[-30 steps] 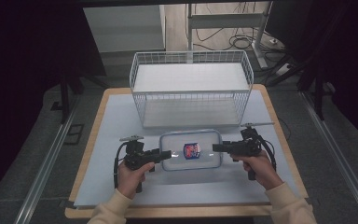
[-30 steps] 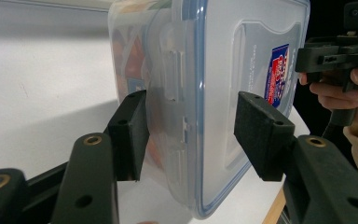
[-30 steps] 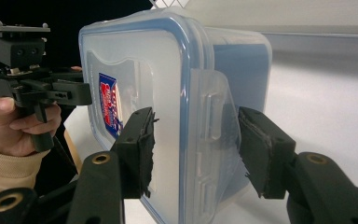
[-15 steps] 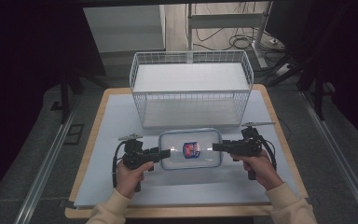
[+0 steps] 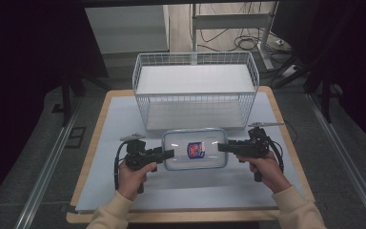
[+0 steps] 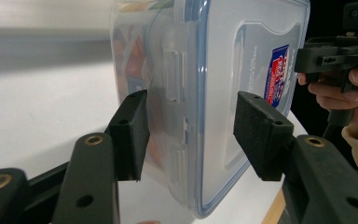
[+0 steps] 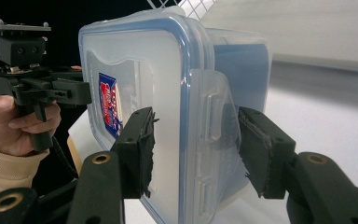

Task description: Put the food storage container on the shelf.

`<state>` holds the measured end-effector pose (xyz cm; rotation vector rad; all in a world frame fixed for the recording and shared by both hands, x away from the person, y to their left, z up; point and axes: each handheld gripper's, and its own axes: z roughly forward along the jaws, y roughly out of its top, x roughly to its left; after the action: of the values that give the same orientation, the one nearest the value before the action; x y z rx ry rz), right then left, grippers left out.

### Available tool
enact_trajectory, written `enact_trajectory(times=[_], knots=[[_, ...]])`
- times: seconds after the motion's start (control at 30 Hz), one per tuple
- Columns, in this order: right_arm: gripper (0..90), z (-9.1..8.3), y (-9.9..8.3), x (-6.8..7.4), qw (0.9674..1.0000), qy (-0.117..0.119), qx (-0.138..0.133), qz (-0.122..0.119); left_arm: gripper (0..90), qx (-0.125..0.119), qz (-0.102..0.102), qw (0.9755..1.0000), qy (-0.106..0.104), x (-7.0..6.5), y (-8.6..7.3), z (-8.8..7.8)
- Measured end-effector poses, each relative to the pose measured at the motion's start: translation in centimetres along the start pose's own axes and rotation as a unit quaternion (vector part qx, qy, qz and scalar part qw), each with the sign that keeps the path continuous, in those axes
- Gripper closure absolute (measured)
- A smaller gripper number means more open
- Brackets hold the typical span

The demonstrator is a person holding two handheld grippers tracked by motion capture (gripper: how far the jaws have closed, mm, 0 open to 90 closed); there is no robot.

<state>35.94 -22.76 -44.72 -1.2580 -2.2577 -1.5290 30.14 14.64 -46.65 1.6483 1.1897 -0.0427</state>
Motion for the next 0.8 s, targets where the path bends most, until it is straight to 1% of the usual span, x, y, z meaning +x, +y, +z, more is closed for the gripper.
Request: enact_trajectory(times=[0.03,0.27,0.5,0.57,0.8], knots=[[47.8,-0.1,0.2,0.0,1.0,0.0,-0.002,-0.001,46.7,-0.003,-0.003,1.0,-0.001,0.0,0.1,0.1],[47.8,-0.4,1.0,-0.1,0.9999,0.0,-0.011,-0.007,46.6,-0.005,0.005,1.0,0.002,-0.4,1.4,0.1],[47.7,-1.2,2.1,0.5,0.9995,0.0,-0.025,-0.018,46.6,-0.013,0.018,0.9997,0.005,-1.2,2.9,-0.4],[47.8,-1.4,2.4,0.7,0.9995,0.001,-0.027,-0.017,46.6,-0.015,0.022,0.9996,0.007,-1.4,3.3,-0.6],[47.8,-1.8,3.5,1.2,0.999,-0.001,-0.036,-0.025,46.6,-0.021,0.027,0.9994,0.005,-1.9,4.4,-1.1]])
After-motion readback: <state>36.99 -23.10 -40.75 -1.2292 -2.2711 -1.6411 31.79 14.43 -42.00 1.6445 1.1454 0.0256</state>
